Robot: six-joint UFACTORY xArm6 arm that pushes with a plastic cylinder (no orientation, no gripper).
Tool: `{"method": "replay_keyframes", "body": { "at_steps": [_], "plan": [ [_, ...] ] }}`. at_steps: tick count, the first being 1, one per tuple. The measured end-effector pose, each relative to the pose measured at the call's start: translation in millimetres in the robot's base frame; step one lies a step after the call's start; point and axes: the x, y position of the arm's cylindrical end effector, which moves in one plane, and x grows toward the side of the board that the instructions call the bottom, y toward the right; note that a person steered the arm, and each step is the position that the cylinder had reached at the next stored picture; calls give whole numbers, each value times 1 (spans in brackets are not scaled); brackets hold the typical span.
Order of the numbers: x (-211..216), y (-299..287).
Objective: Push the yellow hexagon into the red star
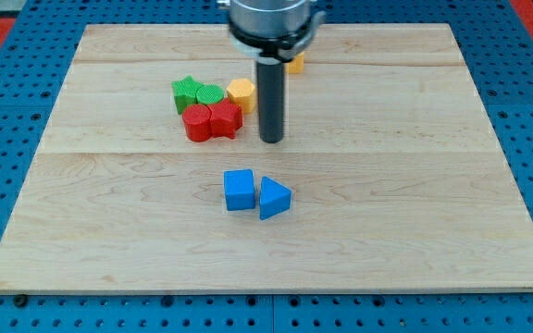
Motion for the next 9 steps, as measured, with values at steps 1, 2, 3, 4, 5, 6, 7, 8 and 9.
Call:
{"method": "replay_keyframes", "body": {
  "at_steps": [1,2,3,4,5,6,7,8,9],
  "plan": [
    [-25,12],
    [-56,20],
    [-84,12],
    [-89,-20],
    [-89,-32],
    [-81,-9],
    [-78,-4],
    [-96,-16],
    [-119,-65]
  ]
}}
